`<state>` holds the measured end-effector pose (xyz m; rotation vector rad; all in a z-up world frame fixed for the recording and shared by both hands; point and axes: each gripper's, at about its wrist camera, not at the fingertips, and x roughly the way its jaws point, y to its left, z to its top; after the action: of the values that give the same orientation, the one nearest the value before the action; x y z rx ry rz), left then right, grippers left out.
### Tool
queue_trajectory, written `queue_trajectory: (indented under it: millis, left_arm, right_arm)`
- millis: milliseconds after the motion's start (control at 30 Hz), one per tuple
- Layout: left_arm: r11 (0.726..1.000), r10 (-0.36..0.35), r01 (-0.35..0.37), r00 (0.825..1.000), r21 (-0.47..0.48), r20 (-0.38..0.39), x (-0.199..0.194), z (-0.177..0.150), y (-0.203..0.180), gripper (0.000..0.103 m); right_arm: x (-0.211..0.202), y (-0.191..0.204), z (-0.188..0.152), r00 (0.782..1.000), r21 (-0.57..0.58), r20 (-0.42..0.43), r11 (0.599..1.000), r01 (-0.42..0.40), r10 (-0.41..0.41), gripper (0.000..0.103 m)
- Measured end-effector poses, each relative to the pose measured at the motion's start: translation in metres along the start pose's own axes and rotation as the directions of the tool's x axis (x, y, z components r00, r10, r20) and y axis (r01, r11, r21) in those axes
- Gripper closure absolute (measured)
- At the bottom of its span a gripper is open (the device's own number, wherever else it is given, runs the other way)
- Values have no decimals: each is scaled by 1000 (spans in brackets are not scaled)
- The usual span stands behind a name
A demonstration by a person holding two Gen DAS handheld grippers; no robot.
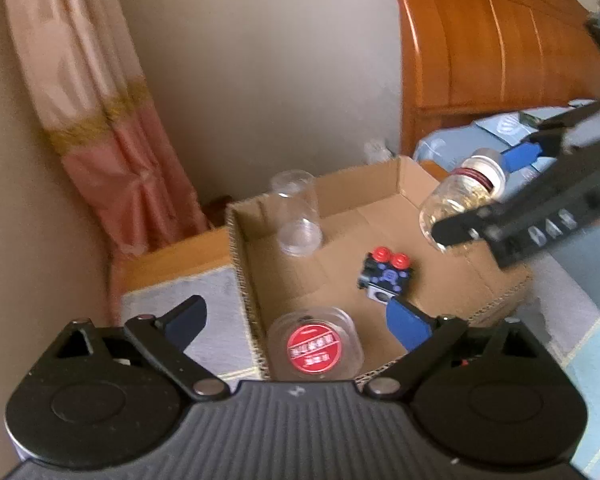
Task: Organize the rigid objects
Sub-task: 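Lower the gold capsule bottle into the box and open the right tool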
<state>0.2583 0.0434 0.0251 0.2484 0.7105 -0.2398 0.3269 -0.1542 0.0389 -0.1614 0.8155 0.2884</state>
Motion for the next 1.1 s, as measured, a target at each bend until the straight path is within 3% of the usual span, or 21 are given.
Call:
queue_trajectory:
  millis: [533, 600, 1100]
  left_arm:
    - [999, -30, 31, 999, -32, 39, -11, -25, 6, 3]
    - [999, -32, 34, 999, -41, 37, -9, -27, 7, 3]
    - [996, -33, 36, 999, -79, 31, -12, -33, 2, 3]
  right_arm:
    - [60, -22, 32, 994, 121, -48, 988, 101, -96, 7]
    - [64, -24, 33, 994, 123, -42, 986, 110, -105, 3]
    - [30, 2, 21, 993, 26, 19, 993, 116, -117, 0]
